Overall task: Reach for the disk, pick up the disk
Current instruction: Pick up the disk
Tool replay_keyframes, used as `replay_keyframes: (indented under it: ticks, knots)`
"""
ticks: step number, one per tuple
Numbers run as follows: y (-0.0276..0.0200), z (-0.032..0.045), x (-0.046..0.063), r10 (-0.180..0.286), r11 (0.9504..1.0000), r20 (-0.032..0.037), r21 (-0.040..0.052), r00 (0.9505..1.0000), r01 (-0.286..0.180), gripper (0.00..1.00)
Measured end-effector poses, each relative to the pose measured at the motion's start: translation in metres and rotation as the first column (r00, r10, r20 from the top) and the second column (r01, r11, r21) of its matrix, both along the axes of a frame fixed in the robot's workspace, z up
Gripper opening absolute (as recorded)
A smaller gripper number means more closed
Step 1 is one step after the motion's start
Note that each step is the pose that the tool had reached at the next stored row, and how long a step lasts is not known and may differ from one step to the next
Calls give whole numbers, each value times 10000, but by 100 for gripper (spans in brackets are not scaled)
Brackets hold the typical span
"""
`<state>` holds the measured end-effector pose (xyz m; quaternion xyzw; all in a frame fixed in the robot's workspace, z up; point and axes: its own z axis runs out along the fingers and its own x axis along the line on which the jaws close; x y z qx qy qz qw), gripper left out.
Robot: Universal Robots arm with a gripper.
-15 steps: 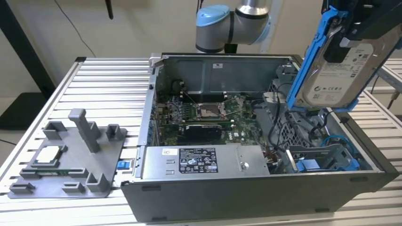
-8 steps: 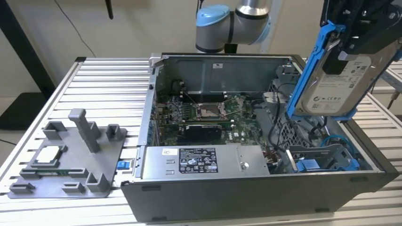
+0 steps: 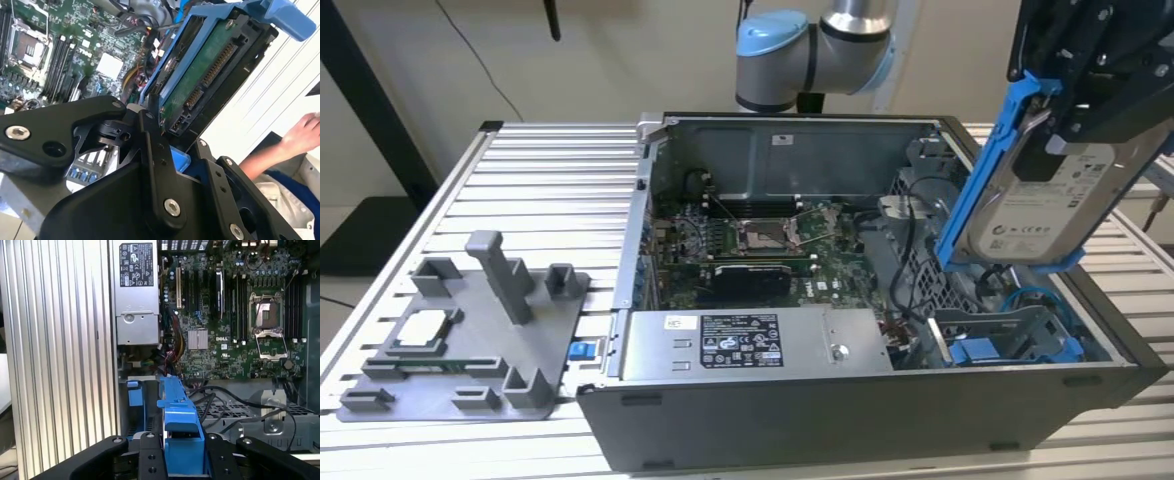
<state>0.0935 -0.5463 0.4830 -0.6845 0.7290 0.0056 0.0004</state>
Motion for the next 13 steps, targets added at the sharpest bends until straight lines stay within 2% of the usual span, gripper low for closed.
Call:
replay_keyframes:
  ticks: [2,7,8,13]
  knots:
    - [-49,-37,20,0,10000,0,1,10000,0,0]
    - [-272,-126,30,0,10000,0,4,10000,0,0]
    - [-305,-144,29,0,10000,-1,4,10000,0,0]
    - [-387,-235,55,1,10000,-1,4,10000,-1,0]
